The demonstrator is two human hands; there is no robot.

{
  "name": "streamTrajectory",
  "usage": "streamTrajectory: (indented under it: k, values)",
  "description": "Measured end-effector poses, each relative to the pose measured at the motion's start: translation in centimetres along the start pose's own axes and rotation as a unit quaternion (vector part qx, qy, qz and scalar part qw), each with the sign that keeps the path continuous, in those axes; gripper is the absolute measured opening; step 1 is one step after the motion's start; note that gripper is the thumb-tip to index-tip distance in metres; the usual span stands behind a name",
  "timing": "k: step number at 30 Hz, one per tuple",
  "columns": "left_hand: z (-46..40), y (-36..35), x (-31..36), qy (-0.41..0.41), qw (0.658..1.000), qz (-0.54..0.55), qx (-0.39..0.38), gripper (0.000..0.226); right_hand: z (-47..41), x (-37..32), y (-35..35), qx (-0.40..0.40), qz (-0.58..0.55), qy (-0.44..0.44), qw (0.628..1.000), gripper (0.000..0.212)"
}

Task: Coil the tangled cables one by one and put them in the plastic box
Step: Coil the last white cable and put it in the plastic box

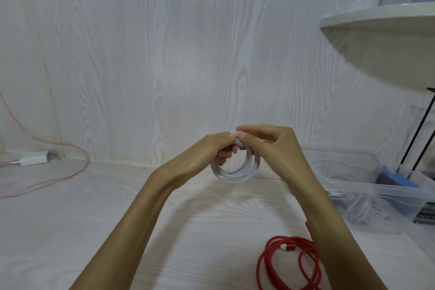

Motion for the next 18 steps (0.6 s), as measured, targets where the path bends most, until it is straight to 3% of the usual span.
streamTrajectory:
  k: [3,6,8,11,15,18]
  values:
    - [-0.3,0.3,-1.5,0.069,0.994,0.086,0.022,0.036,0.7,-1.3,-0.8,-0.020,0.270,0.124,0.955,0.021]
    - [0.0,0.1,-2.9,0.141,0.978,0.156,0.002,0.038,0.7,-0.2,-1.9,-0.122,0.265,0.124,0.949,0.027]
    - [0.2,0.1,-3.6,0.170,0.973,0.154,-0.004,0.038,0.4,0.6,-1.9,-0.132,0.207,0.113,0.963,0.022]
    - [0.5,0.6,-5.1,0.193,0.981,0.012,0.011,0.028,-0.3,4.1,-2.9,-0.132,0.187,0.025,0.973,0.018]
    - [0.4,0.9,-8.6,0.237,0.959,-0.153,0.013,0.069,0.3,11.0,-4.7,-0.097,0.156,-0.163,0.969,0.023]
    - [0.6,1.4,-11.3,0.259,0.936,-0.238,0.026,0.059,1.4,14.1,-6.0,-0.084,0.198,-0.213,0.953,0.031]
Point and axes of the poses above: each hand's wrist, its own z-axis away from the middle knuckle, its own y-axis out of the back of the hand, x = y × z, the point moved 7 cm from there along -z, towards the middle knuckle, and after that the axes turned 10 degrees about z, right-handed, at the moved point
